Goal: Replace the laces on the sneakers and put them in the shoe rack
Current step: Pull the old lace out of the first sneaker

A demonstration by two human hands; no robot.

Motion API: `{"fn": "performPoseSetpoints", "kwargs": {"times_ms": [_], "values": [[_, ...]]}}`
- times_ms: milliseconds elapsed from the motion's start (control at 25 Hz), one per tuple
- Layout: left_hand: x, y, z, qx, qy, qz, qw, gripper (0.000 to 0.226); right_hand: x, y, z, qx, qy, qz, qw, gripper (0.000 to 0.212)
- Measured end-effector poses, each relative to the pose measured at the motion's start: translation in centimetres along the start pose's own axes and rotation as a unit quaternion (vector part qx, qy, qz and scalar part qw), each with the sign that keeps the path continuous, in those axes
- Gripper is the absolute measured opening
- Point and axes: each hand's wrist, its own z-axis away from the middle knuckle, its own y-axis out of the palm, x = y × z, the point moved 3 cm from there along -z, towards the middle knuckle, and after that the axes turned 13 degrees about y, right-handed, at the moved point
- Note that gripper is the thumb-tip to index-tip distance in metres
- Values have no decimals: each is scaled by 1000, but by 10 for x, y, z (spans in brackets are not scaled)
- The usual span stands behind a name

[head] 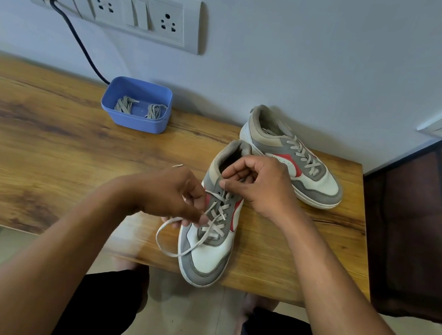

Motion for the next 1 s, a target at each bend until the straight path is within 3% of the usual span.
{"fn": "performPoseSetpoints", "kwargs": {"times_ms": [120,200,280,400,480,560,720,800,840,920,1000], "values": [[1,3,-3,-69,15,-25,997,26,0,1,0,-1,-1,2,1000,18],[-1,5,-6,-58,35,-60,996,22,1,1,-1,2,1,-1,1000,18],[3,-3,0,-12,18,-25,999,20,0,2,-1,4,-1,0,1000,19],[6,-8,4,-52,0,13,999,25,-1,1,-1,0,-6,8,1000,19],[1,2,-2,-66,34,-6,997,23,-1,1,-1,1,-8,6,1000,18],[0,4,-5,-41,51,-24,998,17,-1,2,-1,9,-9,1,1000,18],[17,-21,20,61,-19,-16,998,15,-1,1,1,21,-12,15,1000,17],[24,-20,25,75,-61,-28,995,11,0,2,0,28,-17,23,999,16],[26,-19,22,49,-75,-52,995,8,1,2,0,32,-21,26,999,17],[26,-25,11,-80,-63,-159,982,3,2,2,-1,35,-28,35,998,18],[12,-29,4,-224,6,-244,943,11,3,0,-1,39,-42,39,998,18]]}}
